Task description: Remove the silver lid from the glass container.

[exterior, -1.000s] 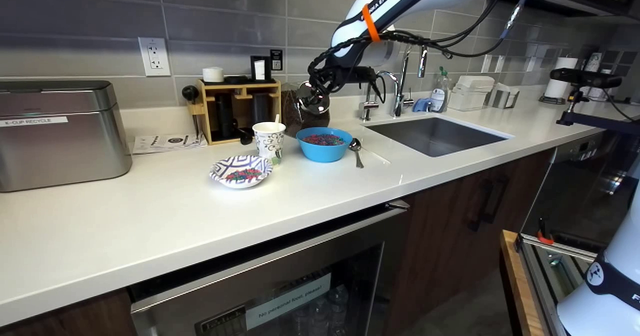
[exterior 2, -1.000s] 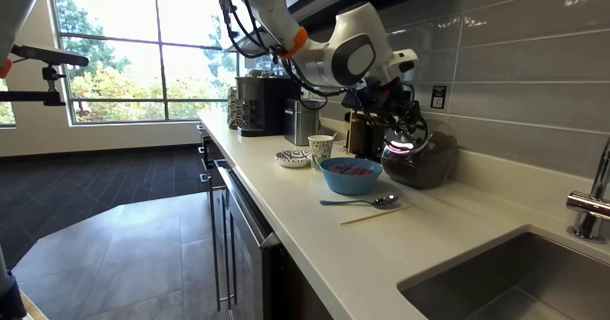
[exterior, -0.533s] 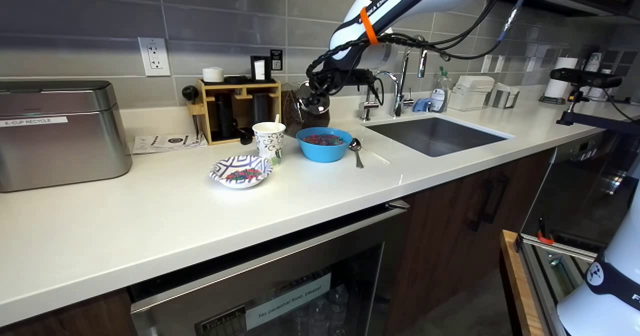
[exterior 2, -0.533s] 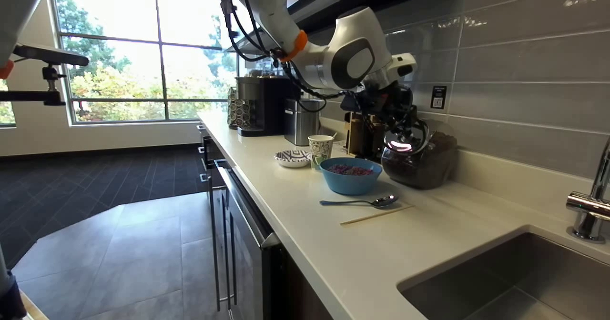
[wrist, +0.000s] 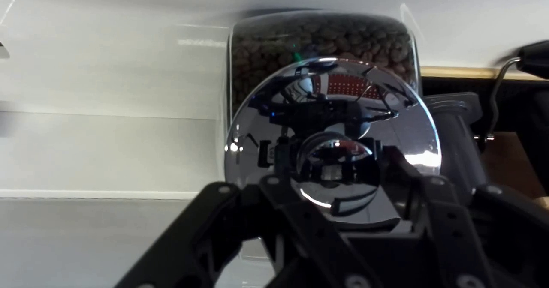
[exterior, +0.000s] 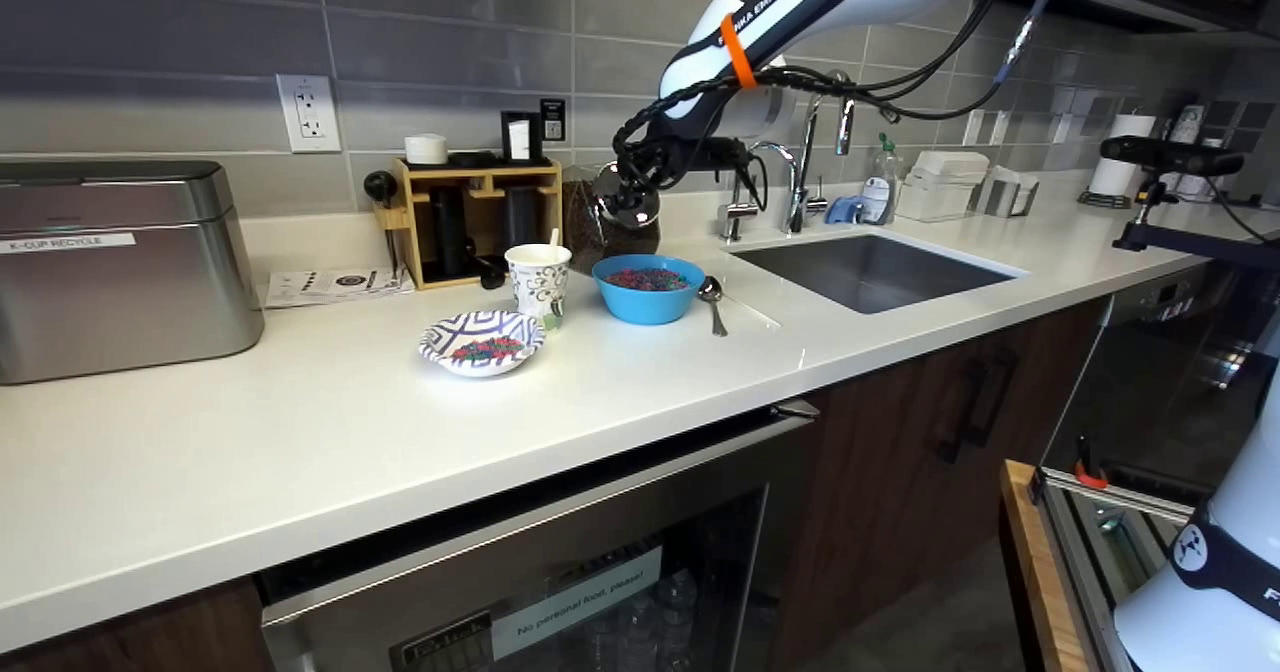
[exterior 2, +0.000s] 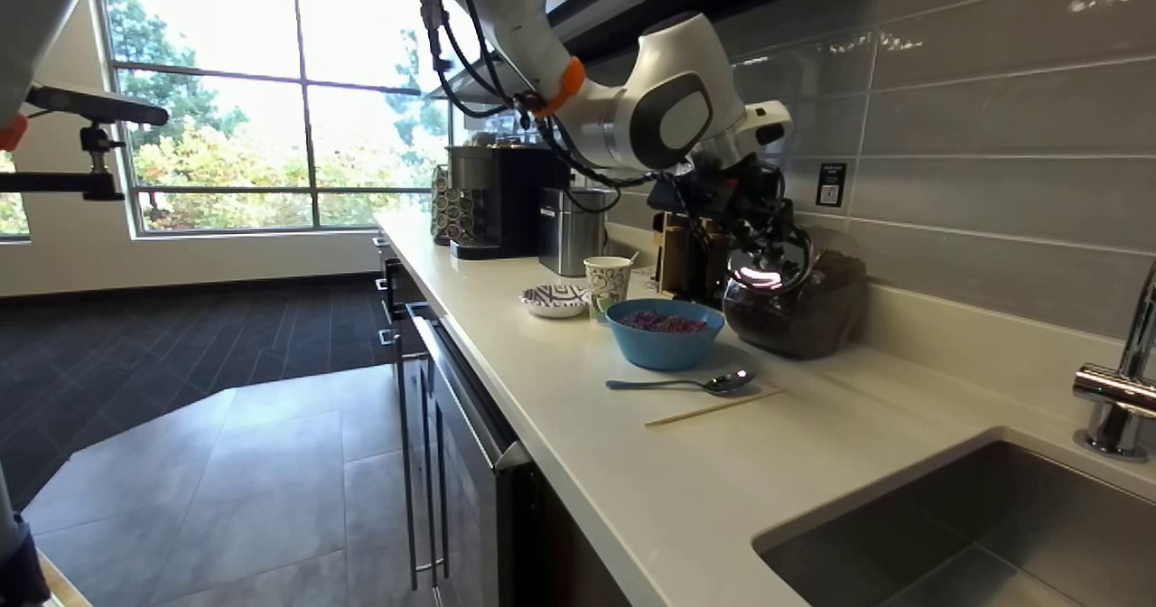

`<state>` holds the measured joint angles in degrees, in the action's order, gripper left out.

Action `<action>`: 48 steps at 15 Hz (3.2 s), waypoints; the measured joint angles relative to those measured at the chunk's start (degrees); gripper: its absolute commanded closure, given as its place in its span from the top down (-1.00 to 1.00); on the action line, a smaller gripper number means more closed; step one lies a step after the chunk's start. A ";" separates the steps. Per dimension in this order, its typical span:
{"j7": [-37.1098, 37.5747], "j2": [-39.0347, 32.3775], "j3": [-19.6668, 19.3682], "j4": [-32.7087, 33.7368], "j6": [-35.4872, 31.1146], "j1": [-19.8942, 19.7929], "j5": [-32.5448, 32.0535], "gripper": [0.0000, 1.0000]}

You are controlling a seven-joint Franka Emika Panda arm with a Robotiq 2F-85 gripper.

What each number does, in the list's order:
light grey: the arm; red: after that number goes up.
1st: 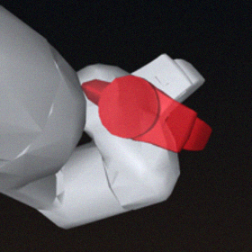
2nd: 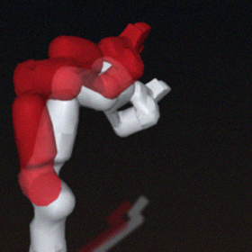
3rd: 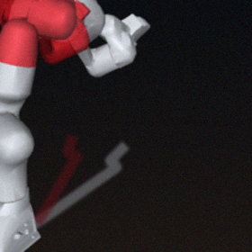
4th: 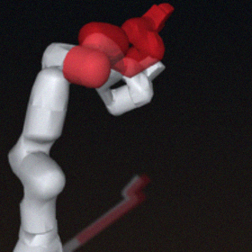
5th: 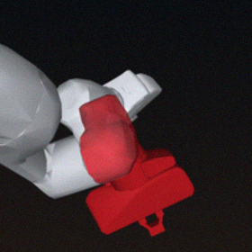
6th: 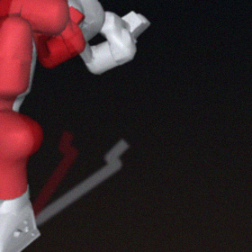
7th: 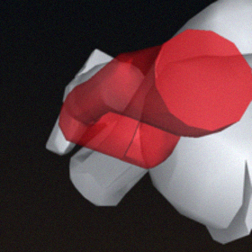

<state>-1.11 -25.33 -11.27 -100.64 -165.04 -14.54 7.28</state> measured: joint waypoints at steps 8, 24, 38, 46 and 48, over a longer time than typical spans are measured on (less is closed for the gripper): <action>-0.33 -0.02 1.31 0.37 -0.17 -1.12 0.03 -0.57; 1.73 2.00 -0.66 -1.57 -1.06 0.81 -3.52 -0.57; 4.78 15.88 -3.25 -7.66 24.92 5.04 -6.02 -0.57; 4.78 17.21 -1.95 -4.88 41.95 4.53 -2.92 -0.57; 4.78 15.56 -1.76 -3.91 41.95 4.38 -1.03 -0.57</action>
<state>3.67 -9.77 -13.03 -104.55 -123.09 -10.16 6.24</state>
